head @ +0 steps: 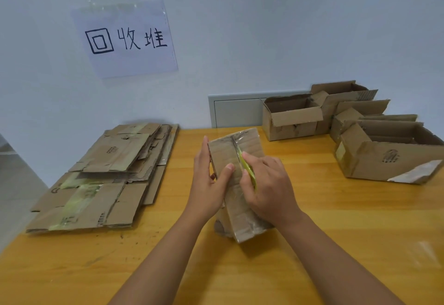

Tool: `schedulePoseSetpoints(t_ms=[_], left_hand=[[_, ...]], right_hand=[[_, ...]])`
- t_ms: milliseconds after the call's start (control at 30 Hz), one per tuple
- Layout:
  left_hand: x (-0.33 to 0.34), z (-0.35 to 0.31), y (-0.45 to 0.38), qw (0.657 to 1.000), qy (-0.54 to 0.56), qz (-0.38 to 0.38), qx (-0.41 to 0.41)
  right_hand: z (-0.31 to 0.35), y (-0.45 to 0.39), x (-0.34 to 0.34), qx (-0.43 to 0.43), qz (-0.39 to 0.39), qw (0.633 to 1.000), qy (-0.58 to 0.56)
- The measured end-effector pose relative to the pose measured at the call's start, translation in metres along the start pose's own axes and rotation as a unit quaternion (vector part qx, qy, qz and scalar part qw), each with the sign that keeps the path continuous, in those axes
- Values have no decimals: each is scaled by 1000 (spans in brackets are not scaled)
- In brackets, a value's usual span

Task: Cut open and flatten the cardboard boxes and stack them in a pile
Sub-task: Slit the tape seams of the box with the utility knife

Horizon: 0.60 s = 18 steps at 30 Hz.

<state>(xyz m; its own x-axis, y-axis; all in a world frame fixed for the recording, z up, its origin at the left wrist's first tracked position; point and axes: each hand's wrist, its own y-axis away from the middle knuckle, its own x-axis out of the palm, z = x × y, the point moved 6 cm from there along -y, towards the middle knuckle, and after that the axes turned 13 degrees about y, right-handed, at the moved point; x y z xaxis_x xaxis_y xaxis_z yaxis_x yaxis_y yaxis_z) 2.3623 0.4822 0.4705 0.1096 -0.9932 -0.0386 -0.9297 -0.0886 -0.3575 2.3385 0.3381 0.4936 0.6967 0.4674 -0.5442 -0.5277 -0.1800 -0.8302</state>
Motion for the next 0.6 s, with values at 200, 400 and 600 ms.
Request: schedulePoseSetpoints(t_ms=[200, 400, 600], left_hand=[[1, 4, -2, 1000, 9, -21, -15], [0, 4, -4, 998, 16, -51, -28], [-9, 14, -12, 994, 36, -83, -69]], right_hand=[[0, 4, 2, 2, 30, 1000, 9], [0, 8, -2, 3, 26, 999, 19], [-4, 18, 1, 2, 69, 998, 6]])
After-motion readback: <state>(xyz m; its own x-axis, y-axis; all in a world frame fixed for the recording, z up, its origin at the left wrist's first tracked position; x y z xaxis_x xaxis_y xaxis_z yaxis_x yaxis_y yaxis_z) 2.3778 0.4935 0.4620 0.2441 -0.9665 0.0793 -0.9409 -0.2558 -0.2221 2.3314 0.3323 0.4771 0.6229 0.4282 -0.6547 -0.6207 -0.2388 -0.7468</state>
